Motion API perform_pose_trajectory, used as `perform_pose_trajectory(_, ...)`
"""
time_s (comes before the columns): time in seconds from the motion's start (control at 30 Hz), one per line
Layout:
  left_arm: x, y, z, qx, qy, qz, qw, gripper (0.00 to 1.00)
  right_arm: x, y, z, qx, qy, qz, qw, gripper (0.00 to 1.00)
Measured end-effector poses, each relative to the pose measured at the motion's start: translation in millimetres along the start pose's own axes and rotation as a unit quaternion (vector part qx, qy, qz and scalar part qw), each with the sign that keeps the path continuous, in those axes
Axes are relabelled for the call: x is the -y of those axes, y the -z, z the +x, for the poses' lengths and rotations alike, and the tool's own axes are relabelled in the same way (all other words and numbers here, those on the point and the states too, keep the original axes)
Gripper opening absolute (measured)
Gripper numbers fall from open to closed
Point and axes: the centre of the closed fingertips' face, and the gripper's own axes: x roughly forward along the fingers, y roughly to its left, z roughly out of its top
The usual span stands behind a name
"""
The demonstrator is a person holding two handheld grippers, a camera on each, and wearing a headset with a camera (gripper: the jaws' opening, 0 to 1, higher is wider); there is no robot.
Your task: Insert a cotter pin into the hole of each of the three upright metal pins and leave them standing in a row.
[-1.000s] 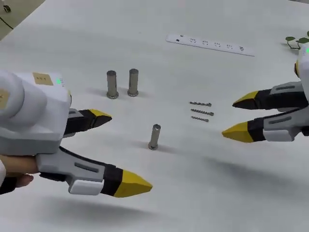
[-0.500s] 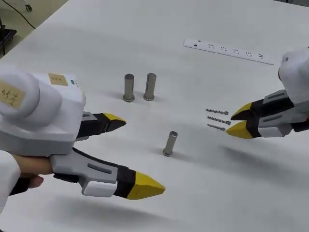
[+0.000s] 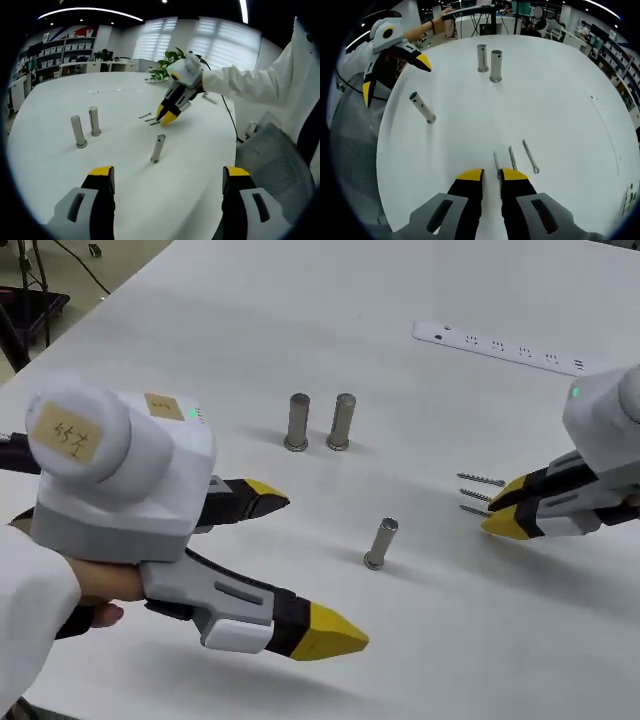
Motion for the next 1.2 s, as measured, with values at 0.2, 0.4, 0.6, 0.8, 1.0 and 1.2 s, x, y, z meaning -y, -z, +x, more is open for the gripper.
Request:
perform_pose_trajectory(0.2, -1.1, 4.5, 0.2, -0.001, -0.003, -0.009, 1.0, 0.85, 2.7, 7.0, 3.9, -0.018, 0.003, -0.011, 0.9998, 0.1)
perform_pose_trajectory(0.4, 2.2, 6.8, 1.0, -0.004, 0.002, -0.007, 1.0, 0.85, 3.7, 6.6, 3.1, -0.02, -0.002, -0.016, 0.9997, 0.09)
perform_pose_trajectory(0.6, 3.5, 4.5, 2.1, 0.0, 0.003, 0.0, 1.0, 0.83, 10.3, 5.4, 3.8, -0.028, 0.0, -0.013, 0.9995, 0.03)
perform_pose_trajectory(0.8, 3.0, 3.3, 2.2, -0.001, 0.002, 0.004, 1.0, 0.83, 11.6, 5.1, 3.7, -0.055, 0.0, -0.028, 0.9981, 0.0)
perform_pose_trajectory(1.0, 0.4, 1.4, 1.4, 0.001, -0.003, 0.008, 1.0, 0.8, 13.7, 4.4, 4.3, -0.075, -0.002, -0.016, 0.997, 0.0)
perform_pose_trajectory(1.2, -9.8, -1.9, -2.2, 0.006, -0.024, 0.011, 0.9996, 0.78, 11.8, 4.9, 4.5, -0.107, -0.03, -0.086, 0.99, 0.0)
